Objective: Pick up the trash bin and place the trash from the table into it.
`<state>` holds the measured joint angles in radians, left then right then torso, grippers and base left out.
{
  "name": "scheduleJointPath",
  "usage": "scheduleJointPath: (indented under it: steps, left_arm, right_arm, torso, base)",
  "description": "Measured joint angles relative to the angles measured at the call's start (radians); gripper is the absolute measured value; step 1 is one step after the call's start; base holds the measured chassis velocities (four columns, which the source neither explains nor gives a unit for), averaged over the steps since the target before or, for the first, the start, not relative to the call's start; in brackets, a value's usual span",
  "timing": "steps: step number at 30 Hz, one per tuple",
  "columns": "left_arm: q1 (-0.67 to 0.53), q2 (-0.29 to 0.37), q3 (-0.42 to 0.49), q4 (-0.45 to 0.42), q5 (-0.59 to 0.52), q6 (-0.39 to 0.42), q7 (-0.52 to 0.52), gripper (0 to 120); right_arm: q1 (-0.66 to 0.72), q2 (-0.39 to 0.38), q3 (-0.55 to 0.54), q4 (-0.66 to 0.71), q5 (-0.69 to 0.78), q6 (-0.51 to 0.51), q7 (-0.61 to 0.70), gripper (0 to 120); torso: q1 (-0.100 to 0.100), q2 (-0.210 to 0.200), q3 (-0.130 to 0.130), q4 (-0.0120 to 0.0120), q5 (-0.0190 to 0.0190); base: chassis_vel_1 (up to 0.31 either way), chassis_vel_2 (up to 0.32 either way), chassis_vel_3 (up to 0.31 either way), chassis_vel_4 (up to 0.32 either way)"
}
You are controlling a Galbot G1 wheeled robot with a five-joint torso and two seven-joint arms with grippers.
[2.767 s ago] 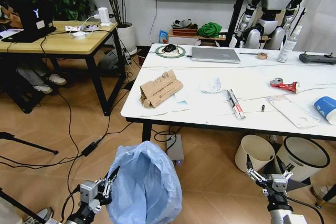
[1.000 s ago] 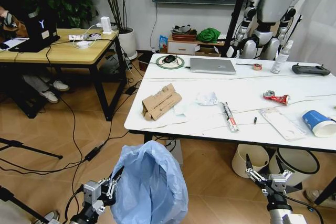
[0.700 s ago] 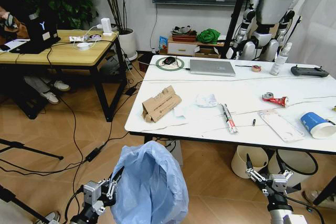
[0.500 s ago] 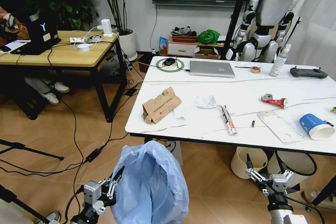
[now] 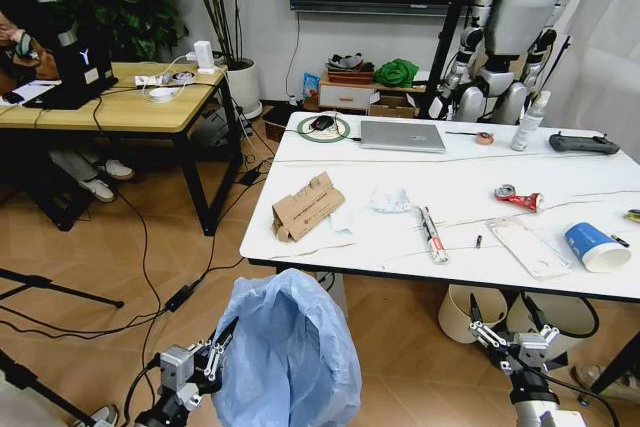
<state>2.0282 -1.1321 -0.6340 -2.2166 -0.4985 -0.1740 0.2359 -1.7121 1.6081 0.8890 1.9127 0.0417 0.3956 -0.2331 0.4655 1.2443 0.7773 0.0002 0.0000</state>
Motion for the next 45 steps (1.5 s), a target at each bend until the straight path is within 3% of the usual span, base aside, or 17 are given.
scheduleJointPath:
  steps: [10,17,36,41,45]
  left_arm:
    - [-0.002,0.0,-0.002,0.016,-0.006,-0.021,-0.005,0]
    - [-0.006,0.005,-0.01,0.031,-0.004,-0.029,-0.011,0]
    - [-0.061,0.179,-0.008,0.075,-0.035,-0.021,-0.086,0]
    - [-0.057,0.162,-0.016,0.052,-0.022,0.019,-0.098,0]
    - [-0.018,0.115,-0.02,0.009,-0.015,0.069,-0.124,0]
  right_arm:
    - [-0.002,0.0,-0.001,0.001,-0.001,0.0,0.0,100]
    - [-0.009,0.0,-0.002,0.006,-0.006,0.0,0.0,100]
    - [-0.09,0.0,-0.014,0.067,0.02,0.007,-0.001,100]
    - [-0.111,0.0,-0.019,0.159,0.07,-0.006,0.018,100]
    - [-0.118,-0.003,-0.07,0.293,0.245,-0.075,0.085,100]
  torso:
    - [0.021,0.048,0.027,0.0,0.0]
    - [0.023,0.054,0.031,0.0,-0.0001]
    - [0.019,0.045,0.026,0.0,0.0]
    - [0.019,0.043,0.025,-0.0002,-0.0001]
    - [0.018,0.042,0.024,0.0001,0.0]
  base:
    - [0.0,0.0,0.0,0.0]
    - [0.0,0.0,0.0,0.0]
    - [0.0,0.0,0.0,0.0]
    - [0.0,0.0,0.0,0.0]
    - [0.0,0.0,0.0,0.0]
